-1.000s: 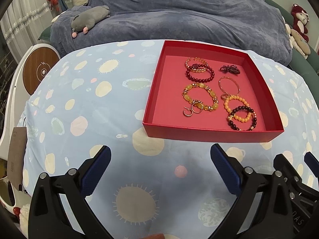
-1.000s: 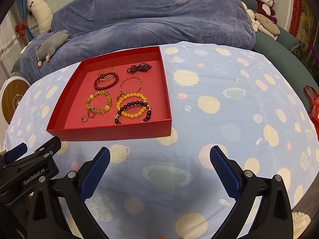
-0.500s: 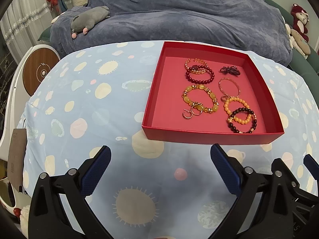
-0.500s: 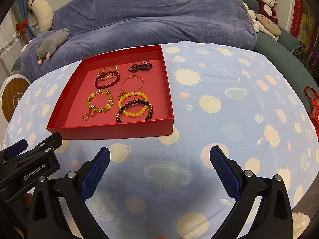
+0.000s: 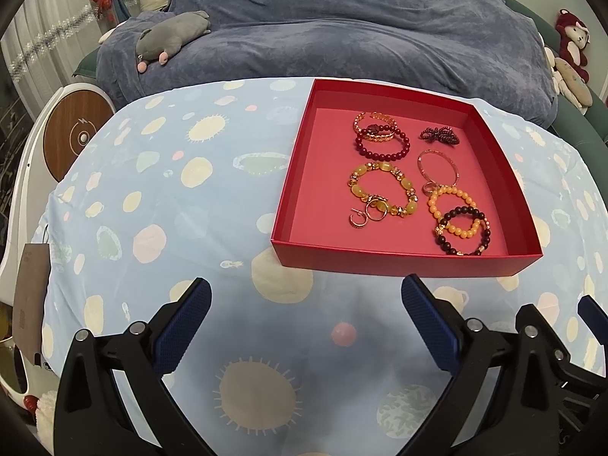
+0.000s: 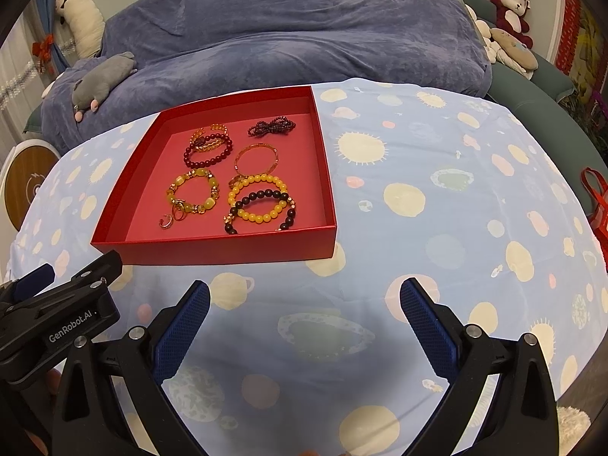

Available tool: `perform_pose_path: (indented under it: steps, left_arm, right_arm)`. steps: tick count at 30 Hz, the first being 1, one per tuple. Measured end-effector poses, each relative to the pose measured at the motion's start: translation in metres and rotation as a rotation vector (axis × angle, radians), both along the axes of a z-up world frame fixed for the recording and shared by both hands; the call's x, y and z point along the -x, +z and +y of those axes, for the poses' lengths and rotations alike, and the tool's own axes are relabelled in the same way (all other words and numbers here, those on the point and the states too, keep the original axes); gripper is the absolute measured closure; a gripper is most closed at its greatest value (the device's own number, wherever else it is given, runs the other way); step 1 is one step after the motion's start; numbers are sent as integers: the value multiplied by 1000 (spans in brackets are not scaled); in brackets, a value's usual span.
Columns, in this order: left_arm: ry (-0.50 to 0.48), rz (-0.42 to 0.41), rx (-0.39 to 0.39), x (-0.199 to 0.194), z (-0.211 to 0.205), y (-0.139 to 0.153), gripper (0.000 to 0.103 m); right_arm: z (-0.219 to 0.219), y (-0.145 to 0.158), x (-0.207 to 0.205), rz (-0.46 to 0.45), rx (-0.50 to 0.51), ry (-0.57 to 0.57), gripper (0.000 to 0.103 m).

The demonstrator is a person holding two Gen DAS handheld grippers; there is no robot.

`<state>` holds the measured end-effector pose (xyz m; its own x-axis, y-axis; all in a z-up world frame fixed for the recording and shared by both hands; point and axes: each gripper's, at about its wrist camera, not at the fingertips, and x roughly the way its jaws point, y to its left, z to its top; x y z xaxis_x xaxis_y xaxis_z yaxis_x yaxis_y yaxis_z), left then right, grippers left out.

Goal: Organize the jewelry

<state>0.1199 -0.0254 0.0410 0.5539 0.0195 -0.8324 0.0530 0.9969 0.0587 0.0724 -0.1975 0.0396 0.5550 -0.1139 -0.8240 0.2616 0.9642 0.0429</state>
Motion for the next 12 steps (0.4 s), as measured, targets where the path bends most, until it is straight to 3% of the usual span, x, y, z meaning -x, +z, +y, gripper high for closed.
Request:
perform_pose_path:
  steps: [12]
  left_arm:
    - [4,-10,-4,1,-1,1,7]
  right_arm:
    - [1,0,-1,1,0,1,6]
